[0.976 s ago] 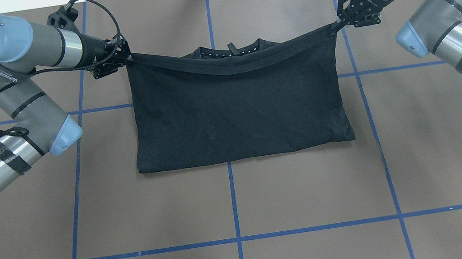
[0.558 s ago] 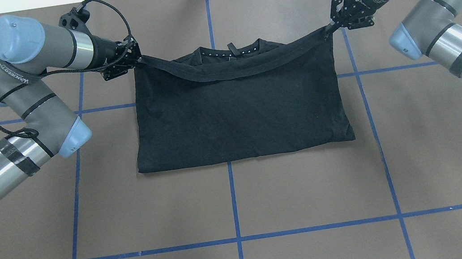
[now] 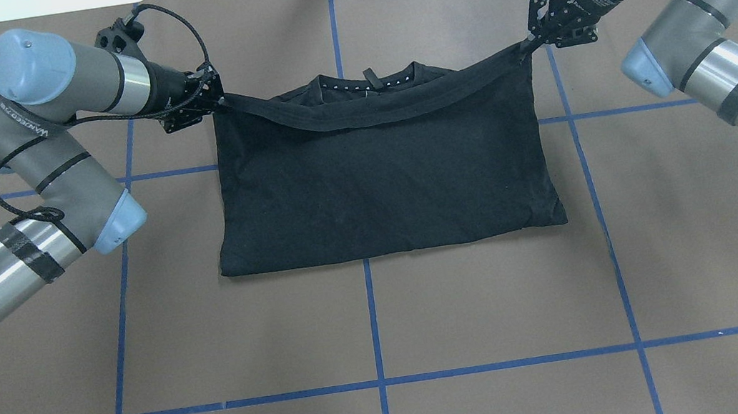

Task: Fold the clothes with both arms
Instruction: 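Lower the hem onto the collar edge and open both grippers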

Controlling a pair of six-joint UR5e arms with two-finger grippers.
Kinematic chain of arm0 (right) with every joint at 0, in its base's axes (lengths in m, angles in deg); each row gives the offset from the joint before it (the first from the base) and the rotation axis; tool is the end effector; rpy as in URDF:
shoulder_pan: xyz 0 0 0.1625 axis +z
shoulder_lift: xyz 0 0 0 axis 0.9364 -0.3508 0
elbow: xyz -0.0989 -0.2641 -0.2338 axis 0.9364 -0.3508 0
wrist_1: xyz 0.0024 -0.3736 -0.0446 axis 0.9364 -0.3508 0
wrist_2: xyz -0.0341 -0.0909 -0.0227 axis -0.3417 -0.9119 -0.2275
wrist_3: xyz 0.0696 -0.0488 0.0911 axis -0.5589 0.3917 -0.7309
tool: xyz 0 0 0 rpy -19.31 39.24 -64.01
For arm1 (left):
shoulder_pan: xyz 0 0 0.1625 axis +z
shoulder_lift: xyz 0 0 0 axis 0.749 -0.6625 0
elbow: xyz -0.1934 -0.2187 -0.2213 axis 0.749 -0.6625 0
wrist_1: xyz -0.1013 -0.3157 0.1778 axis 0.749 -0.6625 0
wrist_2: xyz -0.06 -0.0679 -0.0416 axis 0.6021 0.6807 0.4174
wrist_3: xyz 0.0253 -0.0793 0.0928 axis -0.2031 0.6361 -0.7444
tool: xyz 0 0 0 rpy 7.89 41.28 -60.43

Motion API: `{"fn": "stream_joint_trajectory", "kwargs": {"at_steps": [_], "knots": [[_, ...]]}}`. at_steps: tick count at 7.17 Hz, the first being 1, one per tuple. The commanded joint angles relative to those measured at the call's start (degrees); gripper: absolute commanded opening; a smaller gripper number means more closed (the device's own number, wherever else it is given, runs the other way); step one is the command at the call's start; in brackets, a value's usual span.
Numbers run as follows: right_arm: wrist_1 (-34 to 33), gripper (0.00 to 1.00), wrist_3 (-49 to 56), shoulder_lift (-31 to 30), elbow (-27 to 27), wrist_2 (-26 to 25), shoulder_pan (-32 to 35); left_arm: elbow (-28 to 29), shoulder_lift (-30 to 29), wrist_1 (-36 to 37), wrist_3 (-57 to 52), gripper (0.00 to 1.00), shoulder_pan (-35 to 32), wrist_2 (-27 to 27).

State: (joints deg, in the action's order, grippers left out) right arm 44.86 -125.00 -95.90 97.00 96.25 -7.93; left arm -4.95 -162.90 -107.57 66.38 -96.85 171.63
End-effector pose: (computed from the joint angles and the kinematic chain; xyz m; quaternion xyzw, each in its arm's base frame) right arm -0.2891 -0.5989 0.3670 -0.0874 -0.5871 0.1550 0.7897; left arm 0.3982 -0.5642 0.2925 0.0274 0.5932 -0.2449 0.7664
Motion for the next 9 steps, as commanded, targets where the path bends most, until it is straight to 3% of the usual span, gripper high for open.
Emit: {"fn": "stream_joint_trajectory", "kwargs": {"at_steps": [1, 2, 3, 7, 9], "knots": [[-0.1, 0.00, 0.0, 0.0, -0.4, -0.8, 0.0, 0.8, -0.1, -0.1, -0.1, 0.00, -0.1, 0.0], [0.0, 0.43, 0.3, 0.0, -0.4, -0.9, -0.1, 0.8, -0.5, -0.1, -0.3, 0.34, -0.1, 0.0], [-0.1, 0.99, -0.2, 0.2, -0.3, -1.6, -0.4, 0.5, -0.7, 0.3, -0.6, 0.99, -0.4, 0.0], [-4.0, 1.00, -2.4, 1.7, 0.8, 1.3, 0.1, 0.4, -1.2, 1.6, -0.7, 1.00, -4.0, 1.6], [-5.2, 1.00, -2.6, -3.4, 7.1, 2.5, -2.4, -0.6, -1.2, 2.2, -0.7, 1.00, -4.7, 2.5]]}}
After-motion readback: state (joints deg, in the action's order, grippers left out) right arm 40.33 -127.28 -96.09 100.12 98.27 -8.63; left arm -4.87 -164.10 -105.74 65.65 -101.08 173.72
